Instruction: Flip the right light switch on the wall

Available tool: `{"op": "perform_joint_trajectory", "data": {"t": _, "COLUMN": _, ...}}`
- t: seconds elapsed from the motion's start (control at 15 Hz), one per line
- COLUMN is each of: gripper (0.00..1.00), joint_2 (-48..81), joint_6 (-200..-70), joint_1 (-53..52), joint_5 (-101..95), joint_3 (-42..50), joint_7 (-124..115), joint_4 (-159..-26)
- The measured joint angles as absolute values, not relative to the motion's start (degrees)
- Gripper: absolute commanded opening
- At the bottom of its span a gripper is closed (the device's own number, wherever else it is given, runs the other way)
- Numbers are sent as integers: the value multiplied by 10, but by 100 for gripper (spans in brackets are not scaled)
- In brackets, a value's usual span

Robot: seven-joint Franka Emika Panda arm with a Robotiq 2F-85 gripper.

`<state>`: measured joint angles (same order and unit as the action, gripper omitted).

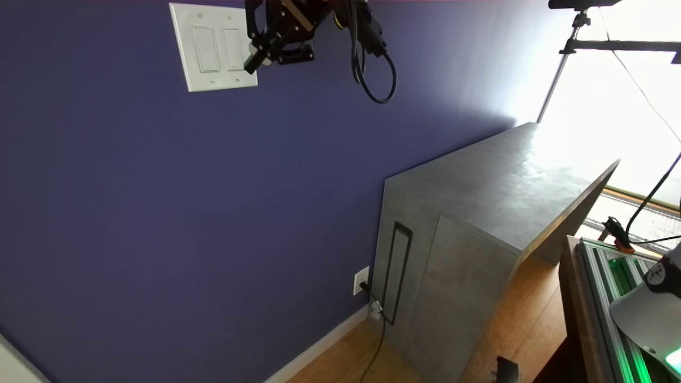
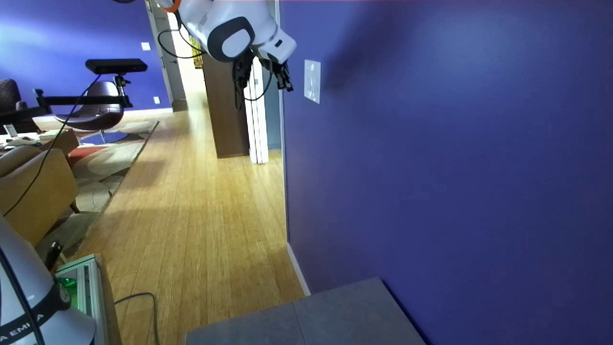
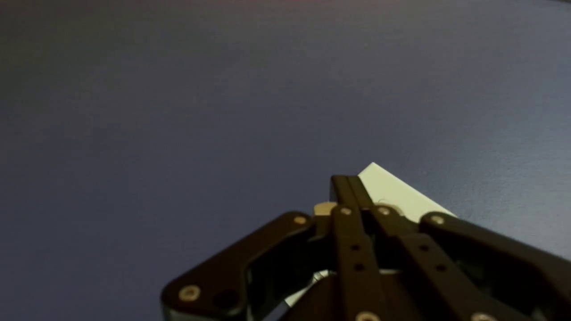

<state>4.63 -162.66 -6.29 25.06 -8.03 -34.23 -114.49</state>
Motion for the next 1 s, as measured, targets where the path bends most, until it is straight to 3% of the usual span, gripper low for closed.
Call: {"op": "perform_joint_trajectory", "data": {"t": 1.0, "gripper": 0, "joint_2": 97, "joint_6": -1667, "joint_1": -63, "joint_5": 214, "joint_3": -65, "joint_7": -374, "joint_4": -1094}}
